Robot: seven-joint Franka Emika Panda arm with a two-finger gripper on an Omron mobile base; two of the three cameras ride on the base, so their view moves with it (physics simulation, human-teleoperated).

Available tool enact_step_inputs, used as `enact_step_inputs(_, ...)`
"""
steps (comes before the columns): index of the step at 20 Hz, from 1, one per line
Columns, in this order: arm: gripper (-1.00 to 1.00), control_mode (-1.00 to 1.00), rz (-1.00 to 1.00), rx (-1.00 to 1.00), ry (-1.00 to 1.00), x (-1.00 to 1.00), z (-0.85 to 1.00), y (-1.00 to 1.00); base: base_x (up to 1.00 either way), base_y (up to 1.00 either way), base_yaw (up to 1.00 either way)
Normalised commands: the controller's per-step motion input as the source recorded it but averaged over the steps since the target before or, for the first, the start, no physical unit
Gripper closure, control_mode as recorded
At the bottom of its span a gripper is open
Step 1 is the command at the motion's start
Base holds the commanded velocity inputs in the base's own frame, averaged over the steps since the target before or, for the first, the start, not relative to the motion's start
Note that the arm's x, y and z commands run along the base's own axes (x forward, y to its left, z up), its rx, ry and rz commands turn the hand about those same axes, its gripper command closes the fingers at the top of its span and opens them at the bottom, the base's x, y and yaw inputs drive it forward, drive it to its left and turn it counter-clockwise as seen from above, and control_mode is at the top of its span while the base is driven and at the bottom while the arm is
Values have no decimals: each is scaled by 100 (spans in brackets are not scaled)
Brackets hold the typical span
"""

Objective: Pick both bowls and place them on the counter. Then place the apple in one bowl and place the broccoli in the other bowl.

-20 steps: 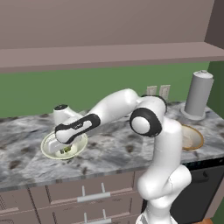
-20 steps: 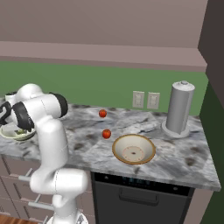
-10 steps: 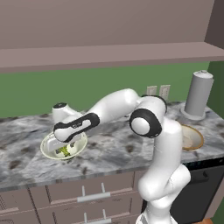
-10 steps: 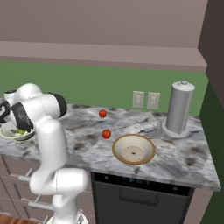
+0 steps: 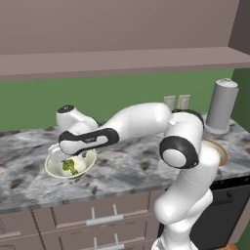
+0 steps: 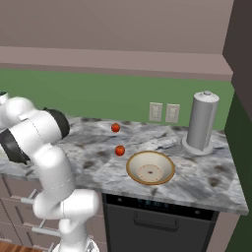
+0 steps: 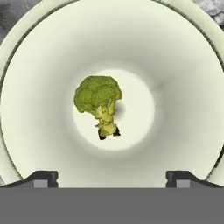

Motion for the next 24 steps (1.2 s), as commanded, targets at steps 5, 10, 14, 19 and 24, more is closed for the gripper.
enact_step_inputs(5, -100, -100, -24, 2, -14, -46, 29, -60, 0, 0, 0)
enact_step_inputs(10, -100, -100, -29, 2, -13, -34, 24, -72, 0, 0, 0)
enact_step_inputs(14, -100, -100, -29, 2, -13, -18, 36, -74, 0, 0, 0)
enact_step_inputs(19, -100, -100, -28, 2, -9, -6, 30, -78, 0, 0, 0)
enact_step_inputs(24, -100, -100, -29, 3, -3, 0, 20, -80, 0, 0, 0)
